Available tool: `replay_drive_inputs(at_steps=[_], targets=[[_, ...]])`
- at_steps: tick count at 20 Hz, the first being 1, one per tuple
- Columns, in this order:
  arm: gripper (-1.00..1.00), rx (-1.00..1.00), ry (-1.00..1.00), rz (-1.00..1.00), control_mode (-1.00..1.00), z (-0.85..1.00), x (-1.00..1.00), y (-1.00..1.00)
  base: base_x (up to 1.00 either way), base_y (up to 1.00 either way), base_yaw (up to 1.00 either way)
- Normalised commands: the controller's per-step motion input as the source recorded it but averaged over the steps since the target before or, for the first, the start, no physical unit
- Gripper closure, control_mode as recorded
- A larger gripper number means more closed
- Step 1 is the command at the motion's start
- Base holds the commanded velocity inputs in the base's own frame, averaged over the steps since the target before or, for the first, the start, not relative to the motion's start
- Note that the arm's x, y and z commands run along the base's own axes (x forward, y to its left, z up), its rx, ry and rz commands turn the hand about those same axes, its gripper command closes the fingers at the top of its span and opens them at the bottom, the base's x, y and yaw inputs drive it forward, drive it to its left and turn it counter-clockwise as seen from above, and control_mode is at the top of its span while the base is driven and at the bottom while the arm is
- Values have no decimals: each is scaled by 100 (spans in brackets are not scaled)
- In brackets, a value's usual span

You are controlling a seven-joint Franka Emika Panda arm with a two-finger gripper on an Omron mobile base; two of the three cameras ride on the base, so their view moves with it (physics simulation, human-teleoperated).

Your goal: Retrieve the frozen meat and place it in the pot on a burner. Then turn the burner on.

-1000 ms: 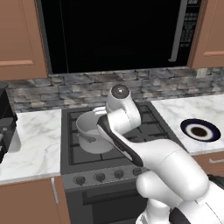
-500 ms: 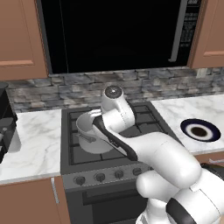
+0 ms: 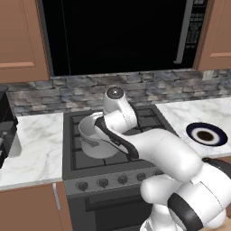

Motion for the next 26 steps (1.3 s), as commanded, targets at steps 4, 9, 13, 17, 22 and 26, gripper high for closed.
replay_drive_inputs(at_steps=[4, 9, 13, 17, 22, 26], targets=[[100, -1, 0, 0, -100, -35, 25, 0, 0, 0, 0], [100, 0, 0, 0, -100, -17, 14, 1, 0, 0, 0], [-100, 0, 0, 0, -100, -9, 3, 10, 0, 0, 0], [-100, 0, 0, 0, -100, -2, 0, 4, 0, 0, 0], [-100, 0, 0, 0, -100, 0, 0, 0, 0, 0, 0], [-100, 0, 0, 0, -100, 0, 0, 0, 0, 0, 0]])
